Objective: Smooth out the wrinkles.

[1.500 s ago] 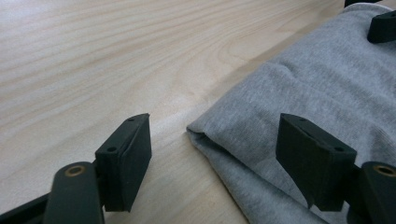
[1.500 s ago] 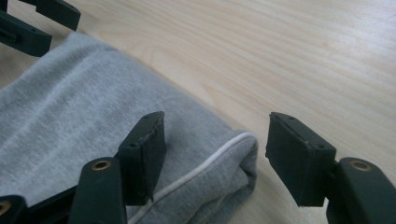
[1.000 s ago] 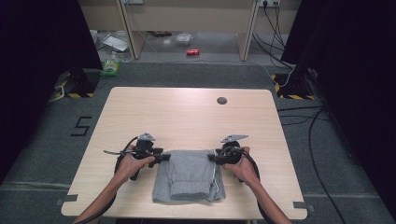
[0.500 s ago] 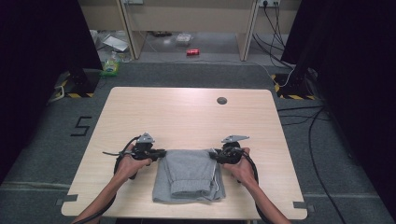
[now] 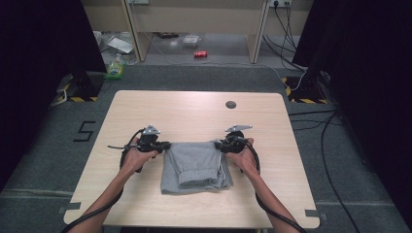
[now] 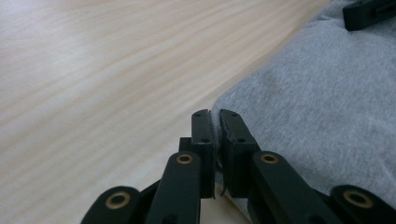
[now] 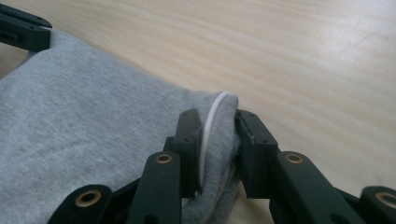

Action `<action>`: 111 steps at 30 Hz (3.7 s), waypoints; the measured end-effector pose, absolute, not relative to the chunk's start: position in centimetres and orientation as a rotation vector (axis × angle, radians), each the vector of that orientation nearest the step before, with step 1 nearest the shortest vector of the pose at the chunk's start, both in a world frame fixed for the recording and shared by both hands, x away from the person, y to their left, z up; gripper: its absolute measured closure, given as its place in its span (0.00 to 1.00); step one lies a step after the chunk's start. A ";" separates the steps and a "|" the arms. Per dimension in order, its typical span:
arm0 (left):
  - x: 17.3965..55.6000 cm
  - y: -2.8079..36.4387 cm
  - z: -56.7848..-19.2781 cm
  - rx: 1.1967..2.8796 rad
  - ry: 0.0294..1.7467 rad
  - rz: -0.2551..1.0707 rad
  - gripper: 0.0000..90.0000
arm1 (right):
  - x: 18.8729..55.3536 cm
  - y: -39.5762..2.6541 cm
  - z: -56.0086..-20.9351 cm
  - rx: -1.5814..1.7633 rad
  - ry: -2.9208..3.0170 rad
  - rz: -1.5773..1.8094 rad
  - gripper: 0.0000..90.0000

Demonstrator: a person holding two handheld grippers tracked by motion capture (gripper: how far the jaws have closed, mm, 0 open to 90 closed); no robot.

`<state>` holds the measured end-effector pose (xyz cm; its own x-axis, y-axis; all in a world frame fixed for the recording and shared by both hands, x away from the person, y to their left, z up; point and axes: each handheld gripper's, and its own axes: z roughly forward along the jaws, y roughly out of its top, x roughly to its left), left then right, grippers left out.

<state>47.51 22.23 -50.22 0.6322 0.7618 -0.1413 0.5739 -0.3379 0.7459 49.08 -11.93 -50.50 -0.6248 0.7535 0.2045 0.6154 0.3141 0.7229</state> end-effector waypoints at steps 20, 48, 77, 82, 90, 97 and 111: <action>51.9 22.4 -50.9 2.049 1.123 0.308 0.87 | 53.7 -12.1 -49.3 1.400 2.265 1.259 0.57; 44.9 28.2 -47.3 1.954 1.194 0.313 0.39 | 47.2 -16.1 -46.2 1.301 2.225 1.223 0.45; 33.5 29.3 -50.5 1.963 1.134 0.219 0.24 | 36.8 -18.6 -48.2 1.233 2.303 1.171 0.38; 32.2 29.6 -50.9 1.984 1.134 0.251 0.20 | 35.4 -18.7 -49.0 1.220 2.335 1.101 0.34; 30.1 29.4 -51.8 2.051 1.106 0.318 0.18 | 33.7 -18.7 -50.0 1.243 2.382 1.012 0.25; 29.5 29.2 -52.4 2.083 1.059 0.445 0.16 | 32.8 -18.5 -50.7 1.213 2.413 0.893 0.17; 29.5 29.1 -52.4 2.082 1.062 0.447 0.15 | 32.8 -18.2 -51.0 1.190 2.412 0.881 0.10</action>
